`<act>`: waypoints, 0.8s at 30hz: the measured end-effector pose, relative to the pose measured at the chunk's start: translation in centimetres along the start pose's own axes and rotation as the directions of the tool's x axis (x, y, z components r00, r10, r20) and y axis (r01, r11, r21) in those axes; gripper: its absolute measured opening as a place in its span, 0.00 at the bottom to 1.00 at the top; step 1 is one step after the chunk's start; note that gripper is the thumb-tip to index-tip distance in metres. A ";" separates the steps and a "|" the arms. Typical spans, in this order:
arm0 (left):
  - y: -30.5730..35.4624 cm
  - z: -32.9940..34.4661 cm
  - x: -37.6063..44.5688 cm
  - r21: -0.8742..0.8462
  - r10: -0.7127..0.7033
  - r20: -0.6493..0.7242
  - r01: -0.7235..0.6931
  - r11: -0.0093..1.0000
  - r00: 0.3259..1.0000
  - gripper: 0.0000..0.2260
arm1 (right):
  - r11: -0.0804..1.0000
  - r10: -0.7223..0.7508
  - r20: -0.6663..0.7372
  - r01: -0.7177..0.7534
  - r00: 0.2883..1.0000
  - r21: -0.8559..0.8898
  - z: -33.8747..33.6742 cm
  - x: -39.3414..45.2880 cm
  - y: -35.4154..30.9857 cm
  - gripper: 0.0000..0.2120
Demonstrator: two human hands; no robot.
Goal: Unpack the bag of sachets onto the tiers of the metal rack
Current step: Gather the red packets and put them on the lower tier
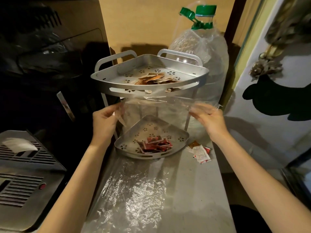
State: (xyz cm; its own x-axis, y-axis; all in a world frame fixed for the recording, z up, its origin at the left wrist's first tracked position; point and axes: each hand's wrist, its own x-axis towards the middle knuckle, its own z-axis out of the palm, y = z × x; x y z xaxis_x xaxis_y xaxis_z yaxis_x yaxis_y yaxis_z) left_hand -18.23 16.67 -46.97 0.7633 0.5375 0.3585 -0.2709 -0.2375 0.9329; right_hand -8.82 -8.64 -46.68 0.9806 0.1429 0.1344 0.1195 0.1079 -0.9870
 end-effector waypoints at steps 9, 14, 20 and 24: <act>2.2 -0.6 0.2 0.016 0.026 0.058 -0.027 1.000 0.998 0.10 | 0.997 -0.038 -0.016 0.037 0.999 -0.074 -0.3 -0.7 -0.2 0.09; 3.3 -1.9 -1.0 -0.021 0.043 0.147 -0.040 0.999 0.988 0.12 | 0.985 -0.110 0.022 0.112 0.994 -0.134 -1.3 -1.7 -1.7 0.11; 5.7 -3.0 -1.8 -0.077 0.037 0.212 -0.021 0.997 0.977 0.07 | 0.951 -0.134 0.143 0.168 0.981 -0.260 -2.3 -3.0 -4.0 0.11; 6.4 -3.2 -2.3 -0.086 -0.017 0.253 0.040 0.996 0.967 0.09 | 0.919 -0.131 0.204 0.196 0.970 -0.341 -3.0 -4.0 -4.8 0.10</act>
State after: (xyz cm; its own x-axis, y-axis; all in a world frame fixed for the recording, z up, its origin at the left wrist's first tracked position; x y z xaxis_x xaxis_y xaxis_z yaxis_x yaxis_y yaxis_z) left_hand -23.59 16.53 -41.74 0.8912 0.3192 0.3222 -0.2898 -0.1456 0.9459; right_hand -12.84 -12.67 -42.79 0.9037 0.3255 0.2781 0.3555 -0.2087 -0.9111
